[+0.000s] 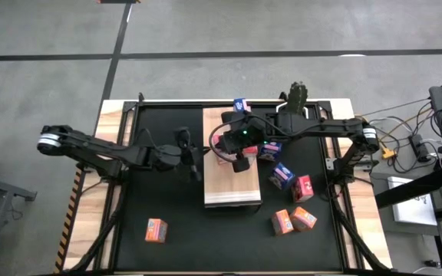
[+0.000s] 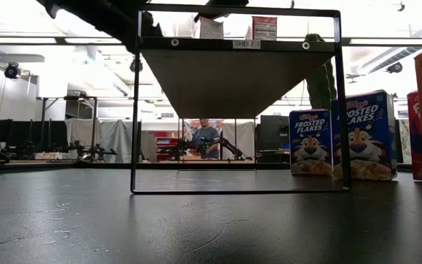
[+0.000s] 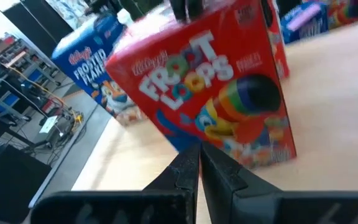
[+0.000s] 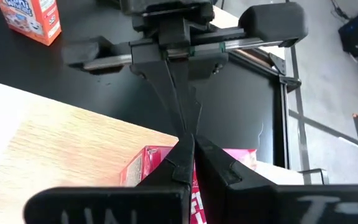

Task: Stack cereal on shelf
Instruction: Put the left red cereal box aligned with the other red cereal box on the shelf

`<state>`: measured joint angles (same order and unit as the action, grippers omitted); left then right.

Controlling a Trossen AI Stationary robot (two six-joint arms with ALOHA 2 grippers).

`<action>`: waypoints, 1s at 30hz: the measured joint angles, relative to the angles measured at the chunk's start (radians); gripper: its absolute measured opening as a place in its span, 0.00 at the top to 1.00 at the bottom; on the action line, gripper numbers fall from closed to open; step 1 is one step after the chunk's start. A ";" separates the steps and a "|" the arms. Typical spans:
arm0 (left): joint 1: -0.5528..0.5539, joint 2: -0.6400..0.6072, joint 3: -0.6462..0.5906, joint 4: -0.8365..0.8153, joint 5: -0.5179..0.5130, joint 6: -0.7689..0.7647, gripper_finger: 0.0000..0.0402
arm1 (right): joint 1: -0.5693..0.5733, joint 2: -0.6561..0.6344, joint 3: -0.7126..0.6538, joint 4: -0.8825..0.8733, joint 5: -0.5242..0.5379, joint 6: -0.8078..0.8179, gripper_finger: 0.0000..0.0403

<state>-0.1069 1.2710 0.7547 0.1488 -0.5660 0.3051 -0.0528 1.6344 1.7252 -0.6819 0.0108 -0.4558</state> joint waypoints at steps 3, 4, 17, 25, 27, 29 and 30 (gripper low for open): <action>0.004 0.036 0.000 0.044 -0.001 0.019 1.00 | 0.000 -0.008 0.000 -0.009 0.000 0.008 0.98; 0.005 0.048 0.000 0.058 -0.001 0.028 1.00 | 0.000 -0.010 -0.001 -0.009 0.001 0.007 0.98; 0.028 0.096 0.000 0.145 0.000 0.075 1.00 | -0.027 -0.042 0.028 -0.002 0.092 -0.041 0.98; 0.042 0.115 0.000 0.151 0.028 0.075 1.00 | -0.090 -0.034 0.024 -0.035 0.038 -0.035 0.98; 0.043 0.122 0.000 0.163 0.033 0.075 1.00 | -0.090 -0.034 0.024 -0.046 0.010 -0.034 0.98; 0.043 0.129 0.000 0.165 0.035 0.073 1.00 | -0.087 -0.035 0.024 -0.055 0.007 -0.034 0.98; 0.043 0.132 0.000 0.167 0.037 0.072 1.00 | -0.084 -0.035 0.024 -0.055 0.007 -0.033 0.98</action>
<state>-0.0635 1.4026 0.7547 0.3160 -0.5287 0.3773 -0.1366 1.5991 1.7493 -0.7368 0.0181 -0.4891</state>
